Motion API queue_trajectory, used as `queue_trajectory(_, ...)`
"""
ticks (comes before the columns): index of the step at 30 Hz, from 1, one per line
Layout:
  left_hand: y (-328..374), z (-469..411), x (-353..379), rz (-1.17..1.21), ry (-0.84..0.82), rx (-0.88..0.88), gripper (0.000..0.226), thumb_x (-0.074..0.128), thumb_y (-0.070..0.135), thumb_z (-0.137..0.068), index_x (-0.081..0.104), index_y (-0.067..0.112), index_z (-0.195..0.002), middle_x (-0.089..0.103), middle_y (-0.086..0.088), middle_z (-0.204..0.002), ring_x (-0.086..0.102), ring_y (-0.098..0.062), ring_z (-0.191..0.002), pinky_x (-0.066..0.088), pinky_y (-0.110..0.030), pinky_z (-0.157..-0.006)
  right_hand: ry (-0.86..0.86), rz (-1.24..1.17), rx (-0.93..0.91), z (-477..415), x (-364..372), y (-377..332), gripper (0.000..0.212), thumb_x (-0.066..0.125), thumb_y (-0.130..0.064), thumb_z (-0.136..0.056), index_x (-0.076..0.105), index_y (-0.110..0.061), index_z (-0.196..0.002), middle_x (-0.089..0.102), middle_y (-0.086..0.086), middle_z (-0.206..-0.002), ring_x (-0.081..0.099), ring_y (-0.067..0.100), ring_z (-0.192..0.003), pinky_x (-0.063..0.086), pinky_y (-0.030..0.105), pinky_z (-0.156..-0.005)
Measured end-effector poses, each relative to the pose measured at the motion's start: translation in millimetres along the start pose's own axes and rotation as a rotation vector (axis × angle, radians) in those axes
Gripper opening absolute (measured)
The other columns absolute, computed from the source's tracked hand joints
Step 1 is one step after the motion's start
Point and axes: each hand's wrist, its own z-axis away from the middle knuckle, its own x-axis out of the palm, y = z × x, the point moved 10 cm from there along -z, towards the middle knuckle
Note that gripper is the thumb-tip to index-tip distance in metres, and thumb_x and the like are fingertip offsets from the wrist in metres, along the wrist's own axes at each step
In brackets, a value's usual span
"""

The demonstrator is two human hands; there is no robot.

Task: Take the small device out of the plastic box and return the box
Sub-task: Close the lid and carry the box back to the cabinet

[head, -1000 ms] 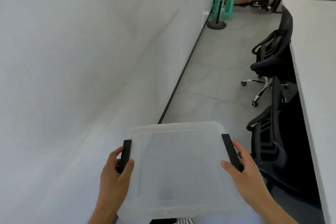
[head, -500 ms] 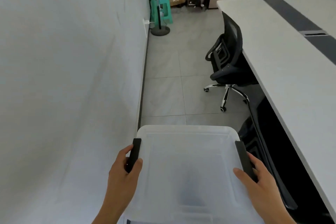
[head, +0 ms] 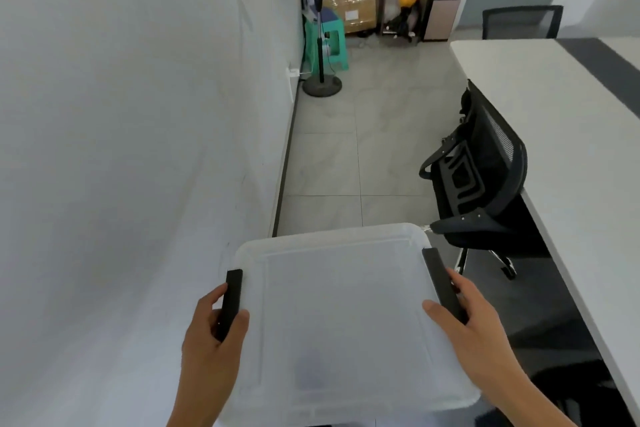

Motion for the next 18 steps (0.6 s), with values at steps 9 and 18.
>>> queue_trajectory(9,88.7,-242.0,72.7,0.026,-0.082,0.026,0.040,0.060,0.015,-0.087,0.053,0.026,-0.126,0.066,-0.009,-0.086,0.059,-0.024,-0.072,0.043,-0.030,-0.062,0.114,-0.065,0.070,-209.0,26.7,-71.3,0.057,0.067,-0.013,-0.084,0.046,-0.026,-0.135,0.066,-0.006,-0.086,0.064,0.019,-0.081,0.048,0.029,-0.066)
queue_trajectory(18,215.3,-449.0,191.7,-0.046,-0.251,0.124,0.038,0.060,0.017,-0.088,0.053,0.028,-0.124,0.064,-0.012,-0.081,0.060,-0.033,-0.074,0.047,-0.029,-0.060,0.290,-0.137,0.107,-398.7,-4.1,-137.9,0.057,0.068,-0.014,-0.084,0.047,-0.028,-0.135,0.066,-0.012,-0.097,0.063,0.008,-0.091,0.047,0.032,-0.077)
